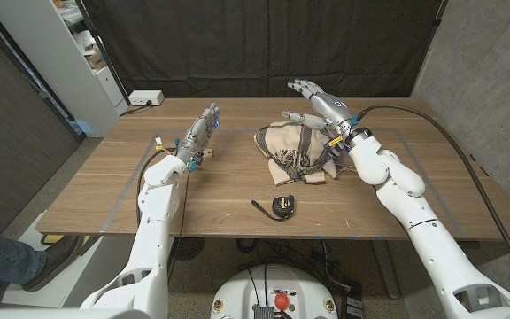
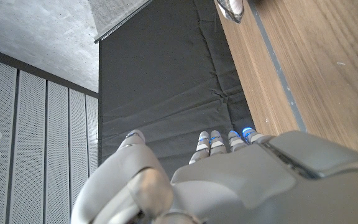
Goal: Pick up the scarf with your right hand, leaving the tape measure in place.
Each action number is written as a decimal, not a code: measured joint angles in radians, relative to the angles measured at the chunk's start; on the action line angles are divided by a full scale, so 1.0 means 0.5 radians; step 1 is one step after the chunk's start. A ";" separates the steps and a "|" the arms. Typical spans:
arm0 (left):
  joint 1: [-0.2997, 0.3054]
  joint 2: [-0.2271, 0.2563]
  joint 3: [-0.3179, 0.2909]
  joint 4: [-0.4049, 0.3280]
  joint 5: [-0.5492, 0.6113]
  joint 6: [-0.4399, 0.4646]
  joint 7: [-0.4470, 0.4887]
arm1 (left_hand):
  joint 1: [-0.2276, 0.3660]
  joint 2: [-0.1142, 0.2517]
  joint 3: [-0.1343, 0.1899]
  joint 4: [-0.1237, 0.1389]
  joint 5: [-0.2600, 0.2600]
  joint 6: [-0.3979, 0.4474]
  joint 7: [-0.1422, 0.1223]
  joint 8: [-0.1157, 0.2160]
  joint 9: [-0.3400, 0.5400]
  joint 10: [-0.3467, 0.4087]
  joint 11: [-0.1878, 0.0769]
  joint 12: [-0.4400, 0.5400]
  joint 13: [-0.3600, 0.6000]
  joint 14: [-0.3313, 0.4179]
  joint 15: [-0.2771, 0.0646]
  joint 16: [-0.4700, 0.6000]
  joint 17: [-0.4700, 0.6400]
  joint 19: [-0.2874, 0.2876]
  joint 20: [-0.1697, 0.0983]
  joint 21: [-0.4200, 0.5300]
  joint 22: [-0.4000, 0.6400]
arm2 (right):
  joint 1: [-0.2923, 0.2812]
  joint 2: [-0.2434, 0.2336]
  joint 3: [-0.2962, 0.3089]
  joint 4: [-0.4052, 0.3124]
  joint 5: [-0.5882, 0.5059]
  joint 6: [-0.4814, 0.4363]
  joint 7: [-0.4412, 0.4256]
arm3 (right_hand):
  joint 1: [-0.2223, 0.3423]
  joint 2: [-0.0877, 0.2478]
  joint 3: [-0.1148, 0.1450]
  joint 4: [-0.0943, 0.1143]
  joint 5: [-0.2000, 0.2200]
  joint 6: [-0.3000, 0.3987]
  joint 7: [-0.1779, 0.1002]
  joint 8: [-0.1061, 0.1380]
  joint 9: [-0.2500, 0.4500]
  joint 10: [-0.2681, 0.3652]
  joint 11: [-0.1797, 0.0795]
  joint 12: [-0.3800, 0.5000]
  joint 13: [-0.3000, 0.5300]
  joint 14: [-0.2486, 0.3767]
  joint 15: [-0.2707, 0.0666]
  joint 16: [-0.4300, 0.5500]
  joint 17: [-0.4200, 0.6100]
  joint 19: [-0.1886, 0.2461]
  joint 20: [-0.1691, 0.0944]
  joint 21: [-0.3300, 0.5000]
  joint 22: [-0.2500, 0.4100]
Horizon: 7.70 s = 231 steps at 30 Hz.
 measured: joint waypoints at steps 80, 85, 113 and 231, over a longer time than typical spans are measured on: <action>0.004 0.002 -0.012 0.008 -0.030 -0.004 -0.076 | -0.002 0.018 -0.005 -0.017 -0.015 0.035 -0.007 0.000 0.000 -0.004 -0.004 0.000 0.000 0.001 -0.015 0.000 0.000 0.007 0.007 0.000 0.010 | 0.035 -0.015 -0.311 -0.340 -0.450 -0.763 0.726 | -0.016 -0.078 -0.127 0.033 0.067 -0.242 0.014 -0.017 0.001 -0.316 0.065 0.008 -0.005 -0.193 0.083 0.026 -0.005 -0.069 0.010 0.000 0.009; 0.008 0.003 -0.012 -0.004 -0.031 -0.001 -0.079 | -0.002 0.018 -0.005 -0.017 -0.015 0.035 -0.007 0.000 0.000 -0.004 -0.004 0.000 0.000 0.001 -0.014 0.000 0.000 0.007 0.007 0.000 0.010 | 0.044 -0.012 -0.327 -0.333 -0.469 -0.789 0.744 | -0.016 -0.078 -0.135 0.025 0.067 -0.235 0.022 -0.002 0.001 -0.299 0.060 0.024 -0.005 -0.193 0.083 0.031 -0.005 -0.069 0.010 0.000 0.009; 0.053 0.013 -0.005 -0.092 -0.040 0.038 -0.076 | -0.010 0.026 -0.005 -0.017 -0.015 0.035 -0.007 0.000 0.000 -0.004 -0.004 0.000 0.000 0.001 -0.014 0.000 0.000 0.001 0.023 0.000 0.009 | 0.115 -0.004 -0.410 -0.219 -0.543 -0.893 0.840 | -0.016 -0.078 -0.158 0.031 0.067 -0.235 0.021 -0.002 0.001 -0.300 0.060 0.024 -0.005 -0.172 0.083 0.031 -0.005 -0.068 0.010 0.000 0.009; -0.003 -0.007 0.056 -0.013 0.068 0.062 -0.016 | -0.010 0.063 0.000 -0.055 -0.037 0.035 -0.007 0.000 0.000 -0.011 -0.011 0.000 0.000 0.000 0.000 0.000 0.000 0.000 0.072 0.000 0.009 | 0.269 -0.004 -0.559 0.272 -0.510 -1.089 0.900 | 0.090 -0.031 -0.182 0.022 0.090 -0.249 0.007 -0.002 0.001 -0.257 0.081 0.039 -0.005 -0.083 0.086 0.054 -0.004 0.036 0.006 0.031 0.019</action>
